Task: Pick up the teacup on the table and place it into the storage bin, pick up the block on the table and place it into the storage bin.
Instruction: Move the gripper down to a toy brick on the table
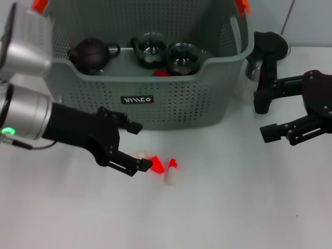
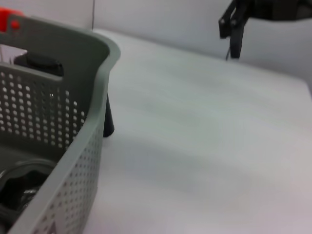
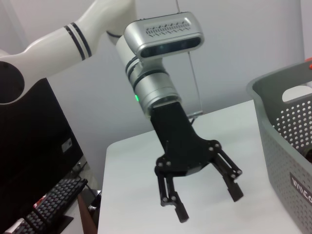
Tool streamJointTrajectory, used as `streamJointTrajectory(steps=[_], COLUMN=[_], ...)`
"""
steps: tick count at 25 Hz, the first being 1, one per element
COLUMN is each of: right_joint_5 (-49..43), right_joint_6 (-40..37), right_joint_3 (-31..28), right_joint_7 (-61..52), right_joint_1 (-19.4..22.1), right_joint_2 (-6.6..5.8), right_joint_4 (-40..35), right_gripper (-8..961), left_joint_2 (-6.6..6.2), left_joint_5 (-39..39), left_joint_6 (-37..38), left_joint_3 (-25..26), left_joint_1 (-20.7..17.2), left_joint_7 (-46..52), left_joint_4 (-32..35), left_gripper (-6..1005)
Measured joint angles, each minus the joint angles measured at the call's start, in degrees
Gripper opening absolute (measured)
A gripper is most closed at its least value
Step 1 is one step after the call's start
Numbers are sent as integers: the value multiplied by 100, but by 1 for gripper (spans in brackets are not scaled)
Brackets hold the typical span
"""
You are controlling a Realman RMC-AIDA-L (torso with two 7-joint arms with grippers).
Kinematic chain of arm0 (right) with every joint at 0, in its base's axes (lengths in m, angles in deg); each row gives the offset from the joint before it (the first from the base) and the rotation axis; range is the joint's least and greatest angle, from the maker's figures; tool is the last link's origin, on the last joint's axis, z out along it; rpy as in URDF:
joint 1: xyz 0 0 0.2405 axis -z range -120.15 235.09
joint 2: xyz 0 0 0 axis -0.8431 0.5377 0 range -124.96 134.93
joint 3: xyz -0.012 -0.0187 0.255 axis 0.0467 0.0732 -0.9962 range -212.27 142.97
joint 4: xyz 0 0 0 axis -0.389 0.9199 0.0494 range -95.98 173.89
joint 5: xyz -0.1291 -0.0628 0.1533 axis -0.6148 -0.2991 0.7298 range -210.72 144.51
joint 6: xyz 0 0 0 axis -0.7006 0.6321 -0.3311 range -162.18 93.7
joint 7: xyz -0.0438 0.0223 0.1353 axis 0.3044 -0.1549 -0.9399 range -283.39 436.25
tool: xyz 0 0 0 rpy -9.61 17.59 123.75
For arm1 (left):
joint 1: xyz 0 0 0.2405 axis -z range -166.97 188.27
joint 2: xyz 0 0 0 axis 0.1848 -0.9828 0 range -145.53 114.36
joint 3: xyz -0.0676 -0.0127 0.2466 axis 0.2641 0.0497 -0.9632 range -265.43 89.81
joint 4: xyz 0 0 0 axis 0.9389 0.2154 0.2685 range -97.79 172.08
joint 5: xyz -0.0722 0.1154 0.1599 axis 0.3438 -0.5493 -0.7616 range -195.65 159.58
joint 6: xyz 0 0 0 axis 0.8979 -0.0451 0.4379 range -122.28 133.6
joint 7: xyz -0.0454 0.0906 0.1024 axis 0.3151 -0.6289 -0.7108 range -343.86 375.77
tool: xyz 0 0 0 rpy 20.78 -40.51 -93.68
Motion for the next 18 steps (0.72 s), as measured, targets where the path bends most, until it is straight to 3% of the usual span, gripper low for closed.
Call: streamJointTrajectory(steps=[8, 18], right_joint_5=[18, 67], right_joint_6=[2, 12], right_joint_3=[0, -27], right_joint_7=[-71, -77], right_joint_1=[-8, 22], right_joint_2=[18, 28], right_joint_4=[74, 138], right_gripper=[940, 941], left_joint_2=[36, 80], left_joint_5=[-1081, -1813], left_joint_6=[-693, -1463], left_joint_3=[-497, -1654], left_joint_1=[397, 384], left_joint_7=[48, 743], left_joint_4=[74, 45], left_gripper=[930, 925])
